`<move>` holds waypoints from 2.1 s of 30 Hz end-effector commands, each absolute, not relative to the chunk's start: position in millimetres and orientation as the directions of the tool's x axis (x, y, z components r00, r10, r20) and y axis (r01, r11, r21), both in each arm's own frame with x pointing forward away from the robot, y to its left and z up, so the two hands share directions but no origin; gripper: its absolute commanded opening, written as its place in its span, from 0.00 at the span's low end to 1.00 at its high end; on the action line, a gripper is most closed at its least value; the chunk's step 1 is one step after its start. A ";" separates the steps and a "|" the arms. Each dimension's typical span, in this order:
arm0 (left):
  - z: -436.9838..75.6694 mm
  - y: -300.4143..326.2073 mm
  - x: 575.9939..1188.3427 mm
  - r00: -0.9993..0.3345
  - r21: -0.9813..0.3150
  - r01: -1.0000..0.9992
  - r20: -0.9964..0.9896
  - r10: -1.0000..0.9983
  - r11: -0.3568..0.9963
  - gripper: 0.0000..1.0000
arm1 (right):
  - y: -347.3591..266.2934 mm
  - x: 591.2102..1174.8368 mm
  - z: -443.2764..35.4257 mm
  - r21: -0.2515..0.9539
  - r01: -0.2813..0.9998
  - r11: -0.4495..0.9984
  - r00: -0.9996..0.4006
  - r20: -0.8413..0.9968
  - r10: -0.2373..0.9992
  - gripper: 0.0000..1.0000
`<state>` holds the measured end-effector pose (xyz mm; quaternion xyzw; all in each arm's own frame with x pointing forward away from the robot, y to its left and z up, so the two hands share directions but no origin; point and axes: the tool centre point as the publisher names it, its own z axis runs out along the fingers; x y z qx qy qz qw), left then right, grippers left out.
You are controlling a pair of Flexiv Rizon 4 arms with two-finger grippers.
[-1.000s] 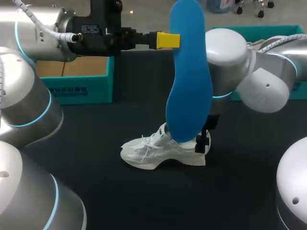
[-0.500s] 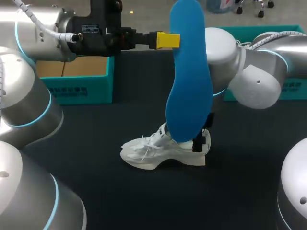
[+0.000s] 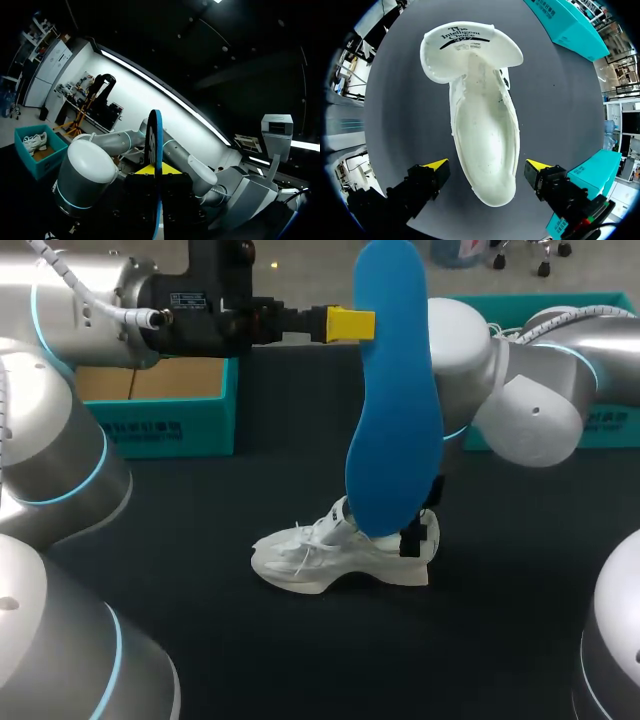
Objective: Take the shoe out of the shoebox, open the shoe tongue, remove and reinsert the insole, then place the shoe into the shoebox
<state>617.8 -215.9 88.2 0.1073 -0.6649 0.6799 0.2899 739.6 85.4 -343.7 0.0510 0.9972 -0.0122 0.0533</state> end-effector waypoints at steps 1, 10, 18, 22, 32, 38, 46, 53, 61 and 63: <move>88.9 -217.2 618.4 -0.809 -0.842 -0.537 0.532 0.252 0.053 0.00 | 85.3 739.8 -344.7 -0.019 0.102 0.995 -0.989 -0.108 0.100 1.00; 88.9 -217.2 618.4 -0.809 -0.842 -0.537 0.532 0.252 0.053 0.00 | 100.0 759.3 -319.4 -0.051 0.085 0.995 -0.987 -0.140 0.077 1.00; 88.9 -217.2 618.4 -0.809 -0.842 -0.537 0.532 0.252 0.053 0.00 | 120.0 780.6 -338.6 -0.053 0.043 0.998 -0.990 -0.135 0.036 1.00; 88.9 -217.2 618.4 -0.809 -0.842 -0.537 0.532 0.252 0.053 0.00 | 128.0 787.2 -354.7 -0.056 0.034 0.998 -0.992 -0.126 0.027 1.00; 88.9 -217.2 618.4 -0.809 -0.842 -0.537 0.532 0.252 0.053 0.00 | 131.6 785.5 -380.1 -0.058 0.010 0.998 -0.996 -0.092 0.004 1.00; 88.9 -217.2 618.4 -0.809 -0.842 -0.537 0.532 0.252 0.053 0.00 | 133.6 781.0 -389.9 -0.070 0.000 0.998 -0.998 -0.059 -0.005 0.46; 88.9 -217.2 618.4 -0.809 -0.842 -0.537 0.532 0.252 0.053 0.00 | 117.8 766.1 -392.6 -0.076 0.020 0.997 -0.999 -0.044 0.017 0.00; 88.9 -217.2 618.4 -0.809 -0.842 -0.537 0.532 0.252 0.053 0.00 | 116.5 764.7 -392.5 -0.079 0.025 0.997 -0.999 -0.038 0.022 0.00; 88.9 -217.2 618.4 -0.809 -0.842 -0.537 0.532 0.252 0.053 0.00 | 117.3 763.4 -390.4 -0.077 0.053 0.996 -0.998 -0.034 0.050 0.00; 88.9 -217.2 618.4 -0.809 -0.842 -0.537 0.532 0.252 0.053 0.00 | 118.3 759.0 -383.8 -0.080 0.136 0.987 -0.991 -0.027 0.134 0.00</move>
